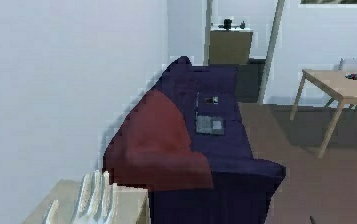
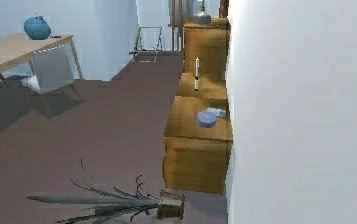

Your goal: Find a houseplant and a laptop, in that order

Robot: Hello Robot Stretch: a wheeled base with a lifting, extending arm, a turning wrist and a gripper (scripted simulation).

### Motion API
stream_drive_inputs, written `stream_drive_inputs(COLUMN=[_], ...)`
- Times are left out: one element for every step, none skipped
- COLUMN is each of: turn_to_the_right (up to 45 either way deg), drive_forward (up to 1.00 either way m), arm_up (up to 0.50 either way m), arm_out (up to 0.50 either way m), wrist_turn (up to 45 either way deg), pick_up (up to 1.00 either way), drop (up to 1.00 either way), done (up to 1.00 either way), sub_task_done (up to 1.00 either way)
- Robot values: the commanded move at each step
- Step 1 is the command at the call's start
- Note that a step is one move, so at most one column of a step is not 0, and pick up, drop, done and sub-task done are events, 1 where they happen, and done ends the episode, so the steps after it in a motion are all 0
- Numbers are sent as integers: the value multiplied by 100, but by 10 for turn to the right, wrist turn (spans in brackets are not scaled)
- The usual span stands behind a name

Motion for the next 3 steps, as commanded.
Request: stream_drive_inputs(turn_to_the_right=[-450, 450, 60], drive_forward=[0, 0, 0], arm_up=[0, 0, 0], arm_out=[0, 0, 0], wrist_turn=[0, 0, 0], pick_up=[0, 0, 0], drop=[0, 0, 0], done=[0, 0, 0], sub_task_done=[0, 0, 0])
